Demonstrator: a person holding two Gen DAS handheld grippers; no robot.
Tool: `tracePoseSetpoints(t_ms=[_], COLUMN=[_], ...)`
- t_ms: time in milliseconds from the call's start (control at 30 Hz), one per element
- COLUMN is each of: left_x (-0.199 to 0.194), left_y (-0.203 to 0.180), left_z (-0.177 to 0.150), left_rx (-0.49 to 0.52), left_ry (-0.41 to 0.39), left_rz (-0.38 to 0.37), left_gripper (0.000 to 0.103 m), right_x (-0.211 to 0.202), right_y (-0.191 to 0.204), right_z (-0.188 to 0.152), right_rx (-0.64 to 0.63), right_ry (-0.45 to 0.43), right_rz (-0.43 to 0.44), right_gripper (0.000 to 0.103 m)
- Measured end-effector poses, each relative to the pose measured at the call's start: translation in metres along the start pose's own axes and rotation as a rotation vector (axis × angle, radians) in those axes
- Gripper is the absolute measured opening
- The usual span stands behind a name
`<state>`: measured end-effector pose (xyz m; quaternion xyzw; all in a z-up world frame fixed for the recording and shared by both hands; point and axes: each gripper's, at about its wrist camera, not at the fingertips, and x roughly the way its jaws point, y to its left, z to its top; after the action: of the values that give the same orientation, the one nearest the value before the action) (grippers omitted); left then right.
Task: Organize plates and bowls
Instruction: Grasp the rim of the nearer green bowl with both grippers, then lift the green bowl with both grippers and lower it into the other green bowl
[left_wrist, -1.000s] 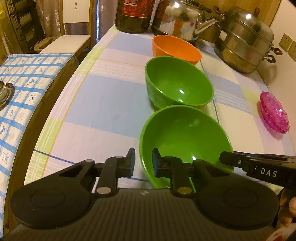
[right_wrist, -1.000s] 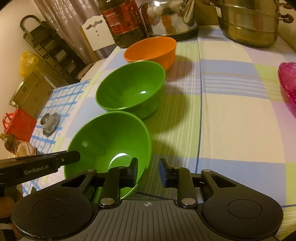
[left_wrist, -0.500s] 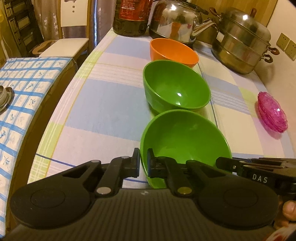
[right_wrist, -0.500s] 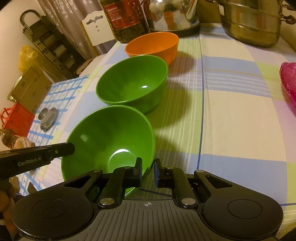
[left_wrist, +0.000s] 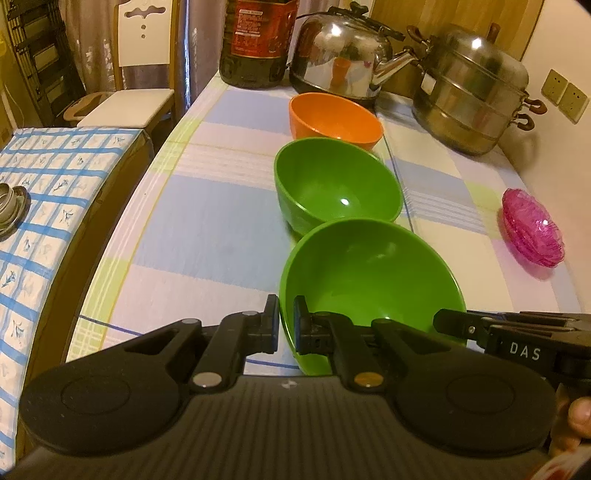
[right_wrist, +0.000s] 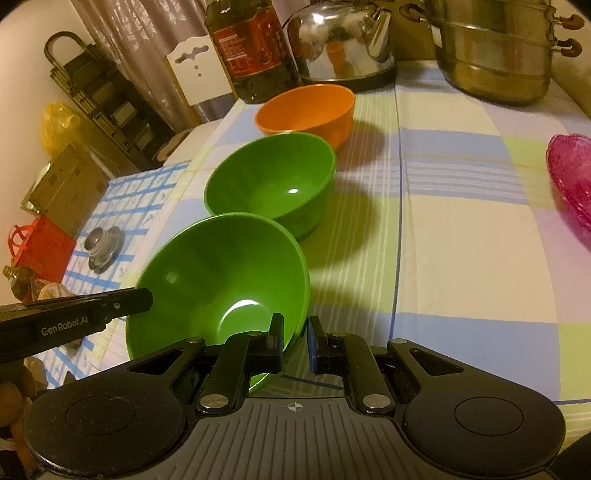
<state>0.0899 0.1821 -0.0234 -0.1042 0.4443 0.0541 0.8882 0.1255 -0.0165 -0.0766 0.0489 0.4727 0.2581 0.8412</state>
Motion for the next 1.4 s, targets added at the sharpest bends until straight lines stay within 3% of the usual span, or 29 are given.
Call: tracePoseSetpoints(t_ms=[733, 1400], left_x=[-0.016, 0.014], left_y=[-0.021, -0.013], left_z=[0.043, 0.111], left_rx=[0.048, 0.052], left_ry=[-0.079, -0.114], left_rz=[-0.035, -0.041], left_gripper=[0.006, 0.006], right_x=[-0.037, -0.008], right_y=[-0.004, -0.007], right_z=[0.034, 0.097], right_rx=[-0.004, -0.024], right_ry=[-0.097, -0.118], right_rz=[-0.013, -0.016], right_gripper=[0.013, 0.013])
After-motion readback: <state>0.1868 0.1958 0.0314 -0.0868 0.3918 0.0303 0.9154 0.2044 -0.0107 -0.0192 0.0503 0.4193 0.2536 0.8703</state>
